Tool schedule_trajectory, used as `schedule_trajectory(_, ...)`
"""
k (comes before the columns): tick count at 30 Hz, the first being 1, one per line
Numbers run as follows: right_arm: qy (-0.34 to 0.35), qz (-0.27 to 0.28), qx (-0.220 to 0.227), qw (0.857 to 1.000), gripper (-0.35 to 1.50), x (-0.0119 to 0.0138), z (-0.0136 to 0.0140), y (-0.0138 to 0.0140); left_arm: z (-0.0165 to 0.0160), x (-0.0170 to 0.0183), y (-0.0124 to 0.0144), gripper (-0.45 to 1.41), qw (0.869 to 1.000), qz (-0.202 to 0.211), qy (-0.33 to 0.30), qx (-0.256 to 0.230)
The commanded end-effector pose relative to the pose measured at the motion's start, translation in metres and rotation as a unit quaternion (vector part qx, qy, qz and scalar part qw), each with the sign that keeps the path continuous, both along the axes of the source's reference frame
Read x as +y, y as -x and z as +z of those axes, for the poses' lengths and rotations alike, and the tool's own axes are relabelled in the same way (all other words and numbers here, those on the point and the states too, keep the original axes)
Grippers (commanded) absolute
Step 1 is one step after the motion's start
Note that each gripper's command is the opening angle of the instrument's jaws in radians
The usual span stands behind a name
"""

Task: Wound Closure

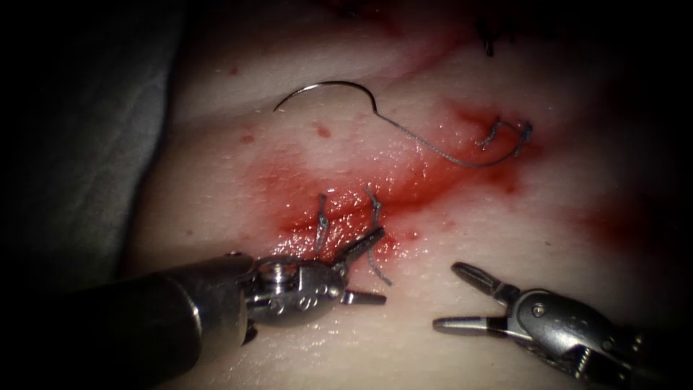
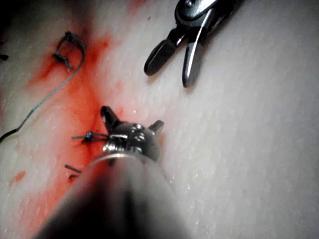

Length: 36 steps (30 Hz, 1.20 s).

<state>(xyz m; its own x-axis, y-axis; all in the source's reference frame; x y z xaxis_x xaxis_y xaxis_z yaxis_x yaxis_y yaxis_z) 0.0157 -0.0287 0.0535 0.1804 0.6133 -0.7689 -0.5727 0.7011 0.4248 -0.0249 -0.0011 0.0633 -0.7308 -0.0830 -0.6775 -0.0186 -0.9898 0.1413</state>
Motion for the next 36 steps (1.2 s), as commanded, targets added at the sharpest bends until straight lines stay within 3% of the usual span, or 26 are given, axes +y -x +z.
schedule_trajectory(1,-0.001,0.000,0.001,1.000,1.17,-0.0005,0.0006,-0.0008,0.0007,-0.0003,0.0006,0.47,1.000,0.003,0.006,0.009)
schedule_trajectory(12,0.000,0.001,0.000,1.000,1.15,-0.0005,0.0006,-0.0009,0.0024,-0.0008,0.0017,0.34,0.994,0.017,0.067,0.084)
schedule_trajectory(23,0.000,0.002,-0.001,1.000,1.15,-0.0006,0.0006,-0.0009,0.0031,-0.0011,0.0016,0.49,0.994,0.021,0.058,0.088)
schedule_trajectory(36,0.001,0.002,-0.001,1.000,1.13,-0.0006,0.0008,-0.0009,0.0041,-0.0021,0.0020,0.44,0.994,0.037,0.044,0.093)
